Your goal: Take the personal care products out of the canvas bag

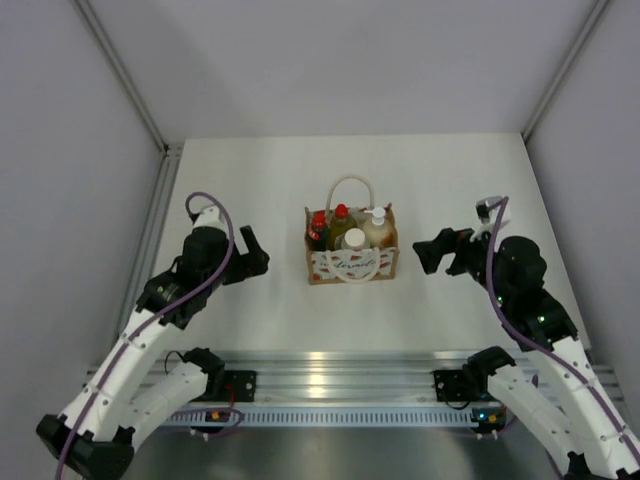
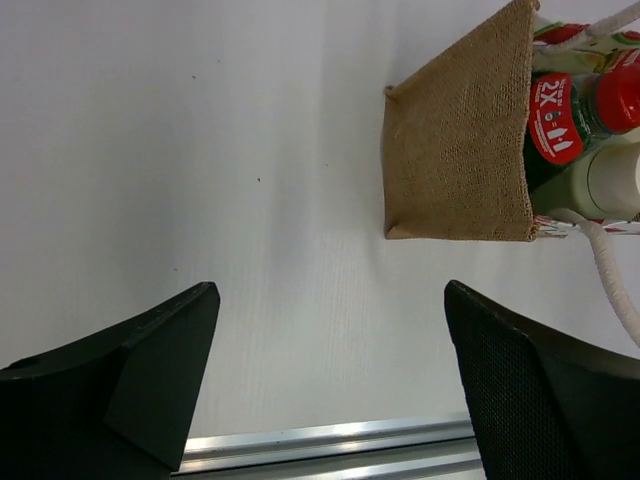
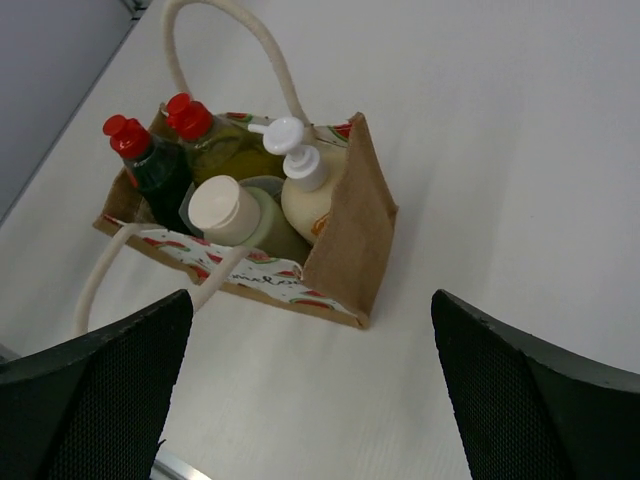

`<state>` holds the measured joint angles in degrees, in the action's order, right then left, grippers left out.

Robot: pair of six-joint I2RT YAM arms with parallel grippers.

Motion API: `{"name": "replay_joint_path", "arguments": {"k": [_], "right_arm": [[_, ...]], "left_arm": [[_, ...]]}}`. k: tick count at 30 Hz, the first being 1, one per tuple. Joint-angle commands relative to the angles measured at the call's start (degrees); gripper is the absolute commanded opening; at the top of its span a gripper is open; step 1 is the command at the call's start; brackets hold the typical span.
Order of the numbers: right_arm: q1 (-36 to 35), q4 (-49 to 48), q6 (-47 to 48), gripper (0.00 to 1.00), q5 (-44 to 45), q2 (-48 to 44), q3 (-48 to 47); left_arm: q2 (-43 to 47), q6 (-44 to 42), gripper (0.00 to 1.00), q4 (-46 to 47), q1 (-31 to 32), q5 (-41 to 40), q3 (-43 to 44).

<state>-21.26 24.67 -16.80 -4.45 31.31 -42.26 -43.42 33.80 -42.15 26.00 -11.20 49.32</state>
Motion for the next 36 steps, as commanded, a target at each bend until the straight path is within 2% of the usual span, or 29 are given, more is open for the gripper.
{"name": "replay_joint_path", "arguments": {"k": [1,6,11,15,19,26,36], "right_arm": [[-0.62,-15.33,-0.52,0.99,-6.8,5.06,0.51],[-7.37,-27.55,4.92,0.97,1.0,15.78,-0.01],[-13.63,-38.01,12.82,0.96,9.36,26.58,-0.19],[-18.02,-44.24,16.27,0.88,15.07,33.71,-1.95],[-18.3,-48.73,16.27,0.82,20.52,38.47,-2.3],[-18.29,-55.41,16.09,0.7,19.74,42.86,-0.46],[-18.03,-59.9,17.41,0.67,18.69,47.09,0.77]], "left_arm": [[-5.35,5.3,0.98,5.76,0.37,8.03,2.18],[-7.82,7.76,0.98,11.46,1.77,13.57,2.54],[-8.52,7.69,0.98,12.36,3.27,15.95,2.62],[-7.12,5.23,0.98,12.09,3.44,17.53,1.75],[-4.31,3.38,0.98,11.39,3.44,18.76,0.51],[-2.02,0.39,0.98,4.54,3.36,17.18,2.71],[0.18,-4.53,0.98,-3.64,3.44,12.87,7.02]]}}
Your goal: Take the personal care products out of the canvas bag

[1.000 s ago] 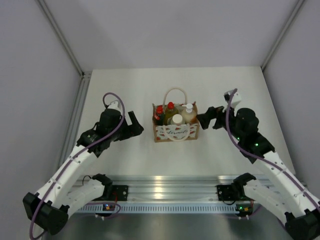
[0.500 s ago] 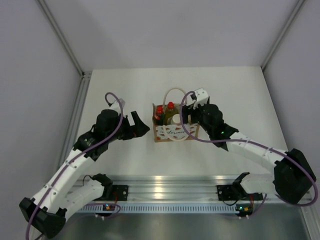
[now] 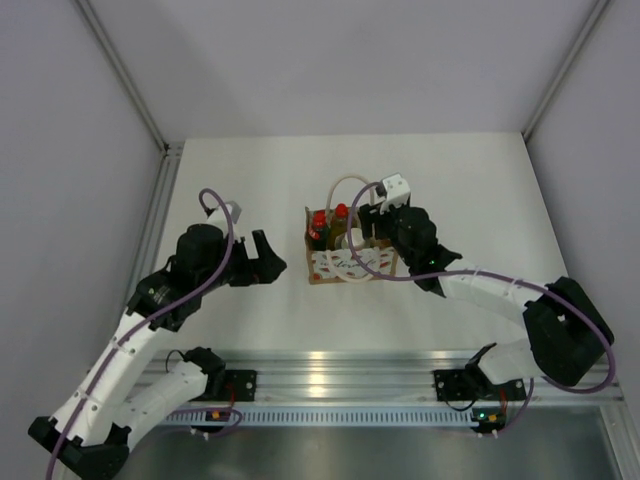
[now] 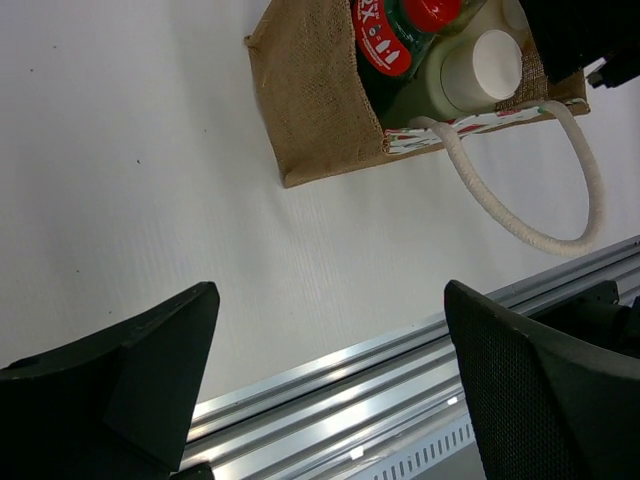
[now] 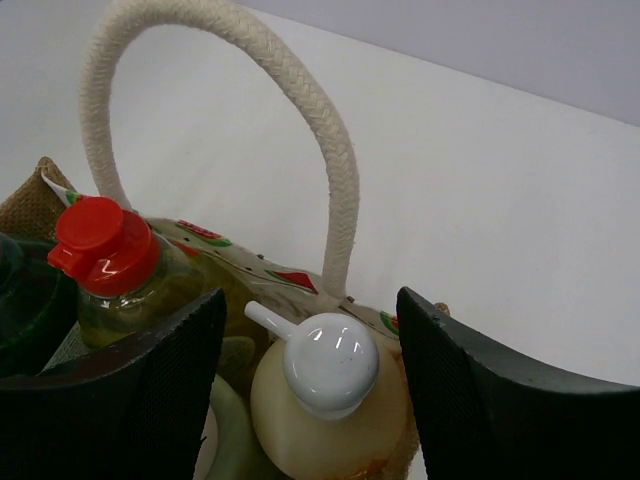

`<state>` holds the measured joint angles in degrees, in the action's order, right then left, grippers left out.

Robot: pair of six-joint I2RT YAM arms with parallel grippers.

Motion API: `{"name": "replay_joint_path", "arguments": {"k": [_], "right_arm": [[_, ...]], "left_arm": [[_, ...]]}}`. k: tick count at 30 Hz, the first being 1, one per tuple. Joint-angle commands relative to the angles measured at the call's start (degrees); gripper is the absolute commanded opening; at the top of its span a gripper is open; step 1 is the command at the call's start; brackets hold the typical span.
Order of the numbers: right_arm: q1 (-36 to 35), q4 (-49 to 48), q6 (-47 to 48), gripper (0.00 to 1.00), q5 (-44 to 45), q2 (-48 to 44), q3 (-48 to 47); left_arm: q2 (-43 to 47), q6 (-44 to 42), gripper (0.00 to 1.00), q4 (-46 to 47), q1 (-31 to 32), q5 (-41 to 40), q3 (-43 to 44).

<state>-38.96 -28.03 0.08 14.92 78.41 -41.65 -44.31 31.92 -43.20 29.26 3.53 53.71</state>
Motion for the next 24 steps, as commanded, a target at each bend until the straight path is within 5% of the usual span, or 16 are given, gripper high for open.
{"name": "replay_joint_path", "arguments": {"k": [1,11,24], "right_arm": [[-0.33,-7.3,0.45,0.67,-0.68,-0.19,0.6],[0.99,-9.5,0.8,0.65,0.2,1.22,3.5],[2.05,-14.24,3.09,0.47,-1.21,4.9,2.98]], "left_arm": [[1.25,-2.83,0.98,-3.03,0.19,-2.12,2.62],[2.83,-4.76,0.98,-5.49,0.19,-2.56,3.85],[4.32,-7.22,0.98,-8.13,0.19,-2.91,4.73]]}}
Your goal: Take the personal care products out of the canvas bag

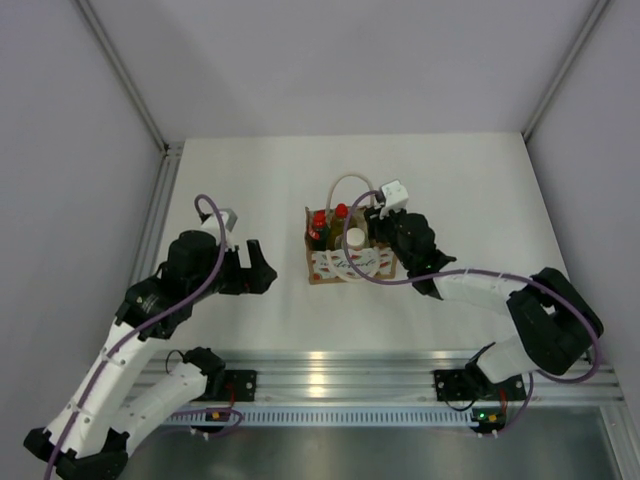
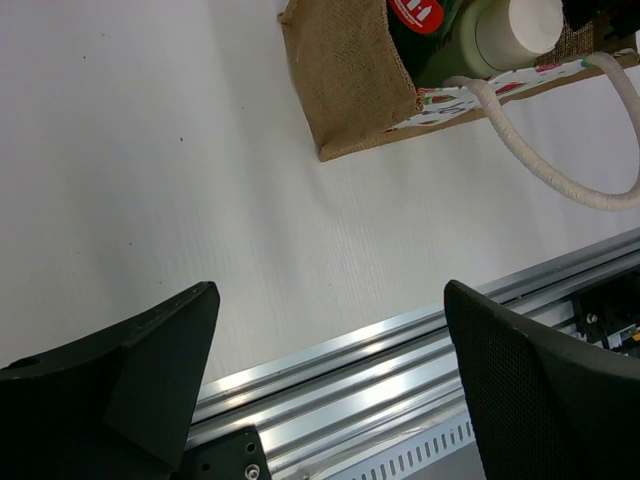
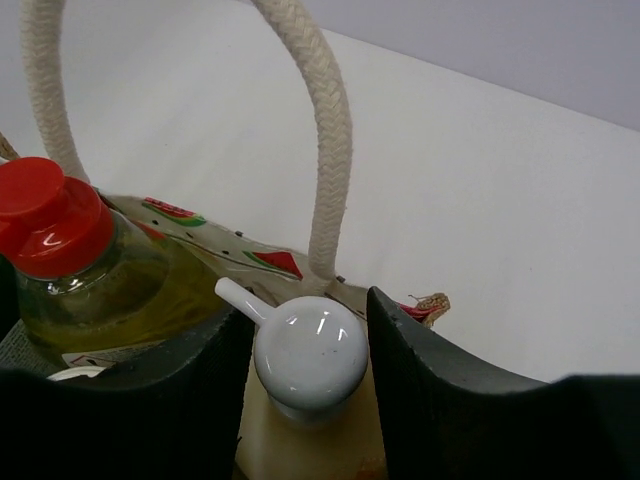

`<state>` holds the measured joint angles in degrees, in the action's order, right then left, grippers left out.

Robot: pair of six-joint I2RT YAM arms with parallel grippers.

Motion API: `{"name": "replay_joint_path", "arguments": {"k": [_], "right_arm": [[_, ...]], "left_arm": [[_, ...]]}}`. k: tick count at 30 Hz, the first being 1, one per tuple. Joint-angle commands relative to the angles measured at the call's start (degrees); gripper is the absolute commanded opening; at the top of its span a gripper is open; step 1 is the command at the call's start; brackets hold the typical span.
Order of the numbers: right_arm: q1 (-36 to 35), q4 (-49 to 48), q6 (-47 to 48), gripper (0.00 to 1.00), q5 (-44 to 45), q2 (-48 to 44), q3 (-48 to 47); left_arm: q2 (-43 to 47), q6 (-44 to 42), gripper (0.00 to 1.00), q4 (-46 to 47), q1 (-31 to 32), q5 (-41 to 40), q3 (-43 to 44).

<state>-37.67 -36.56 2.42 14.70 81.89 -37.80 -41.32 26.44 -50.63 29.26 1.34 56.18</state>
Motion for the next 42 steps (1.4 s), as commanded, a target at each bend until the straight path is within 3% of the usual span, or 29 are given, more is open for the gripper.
{"name": "replay_joint_path", "arguments": {"k": [1,5,9,12,25,34,42], "right_arm": [[0.84,-6.07,0.84,0.46,-0.99,2.04,-0.7],[1.02,-9.75,1.54,0.38,-2.21,2.66,0.88],[1.19,-11.78,4.08,0.12,-5.11,3.54,1.33],[1.2,-11.78,4.18,0.0,-6.43,3.72,1.15],[1.28,-13.19,3.91,0.0,-7.05,-3.21,1.24],[1.46,-15.21,6.29,0.0,-7.93,-7.26,1.15],[1.63,-9.69,7.16,0.0,-8.63,-10.34,-2.62]], "left_arm": [[1.68,-1.91,0.98,-0.7,0.19,-0.73,2.44],[3.35,-2.53,0.98,-1.13,0.1,-2.75,3.76],[3.44,-3.49,0.98,-1.75,0.19,-4.33,4.81],[3.18,-4.46,0.98,-1.84,0.19,-5.38,4.55],[5.2,-1.92,0.98,-1.58,0.1,-8.9,2.35],[3.62,1.77,0.98,1.06,0.1,-6.18,-2.47],[4.58,2.3,0.98,1.06,0.1,-7.06,-3.1]]}}
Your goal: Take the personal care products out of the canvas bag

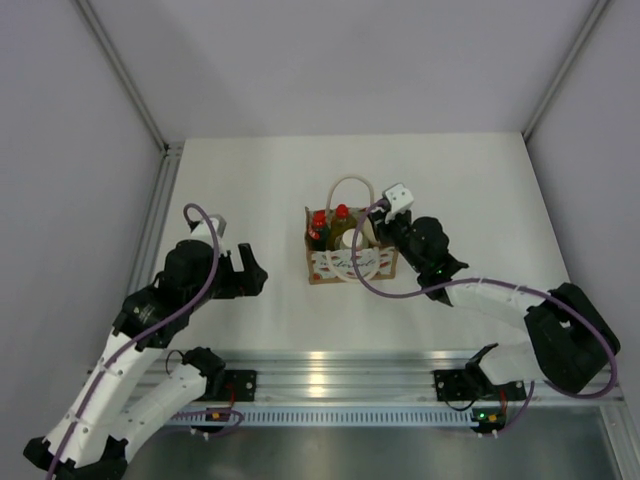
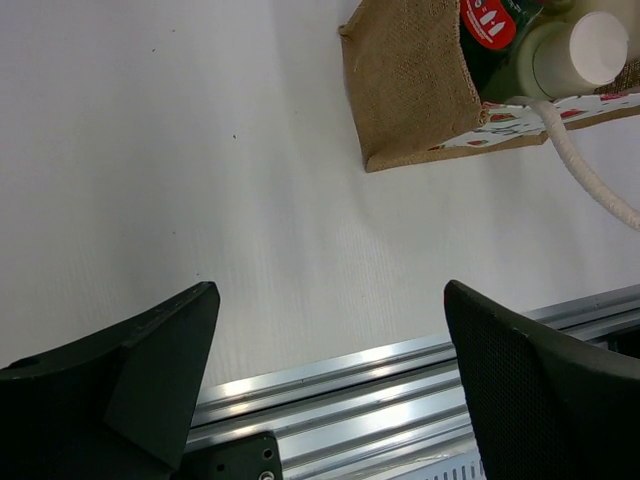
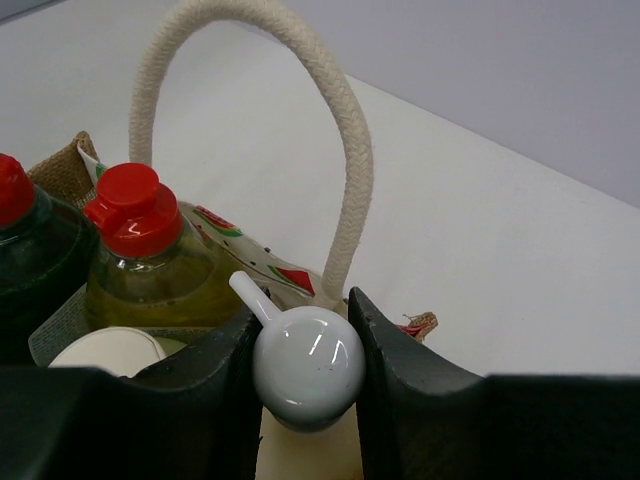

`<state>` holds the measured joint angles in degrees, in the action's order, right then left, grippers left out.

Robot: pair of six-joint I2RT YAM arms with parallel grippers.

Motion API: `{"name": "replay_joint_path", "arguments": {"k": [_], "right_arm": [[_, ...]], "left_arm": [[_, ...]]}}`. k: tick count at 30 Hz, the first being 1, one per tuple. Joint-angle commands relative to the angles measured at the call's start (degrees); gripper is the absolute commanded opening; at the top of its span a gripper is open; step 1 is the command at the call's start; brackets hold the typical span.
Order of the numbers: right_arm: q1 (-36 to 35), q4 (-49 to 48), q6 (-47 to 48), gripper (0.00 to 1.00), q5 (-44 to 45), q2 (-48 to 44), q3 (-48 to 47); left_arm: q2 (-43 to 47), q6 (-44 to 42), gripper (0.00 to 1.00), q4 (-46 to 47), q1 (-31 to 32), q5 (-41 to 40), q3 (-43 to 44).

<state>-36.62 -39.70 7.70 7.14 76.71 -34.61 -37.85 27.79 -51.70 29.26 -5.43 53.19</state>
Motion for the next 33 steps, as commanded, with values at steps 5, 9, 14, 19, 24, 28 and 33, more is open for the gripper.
{"name": "replay_joint_path", "arguments": {"k": [5,9,14,19,24,28,33], "right_arm": [[0.59,-3.02,2.05,0.0,-0.81,-7.01,-8.28],[0.59,-0.12,2.05,0.0,-0.46,-9.2,-10.65],[0.67,2.78,2.14,0.0,0.25,-10.7,-12.85],[0.76,6.38,2.23,0.0,0.94,-12.28,-16.36],[0.85,11.91,2.67,0.0,2.62,-14.04,-21.19],[0.85,15.09,3.63,0.0,4.02,-14.83,-24.71],[1.03,17.38,5.39,0.0,6.39,-15.89,-28.05]], "left_arm": [[1.37,1.12,0.98,2.22,0.19,-0.28,-0.28],[1.28,1.12,0.98,2.31,0.19,-0.46,-0.45],[1.28,1.21,0.98,2.22,0.1,-0.72,-0.45],[1.55,1.48,0.98,2.22,0.1,-0.9,-0.63],[1.63,1.48,0.98,2.22,0.1,-0.98,-0.72],[1.9,1.56,0.98,2.22,0.1,-1.25,-0.72],[2.43,1.65,0.98,2.22,0.1,-1.51,-0.81]]}}
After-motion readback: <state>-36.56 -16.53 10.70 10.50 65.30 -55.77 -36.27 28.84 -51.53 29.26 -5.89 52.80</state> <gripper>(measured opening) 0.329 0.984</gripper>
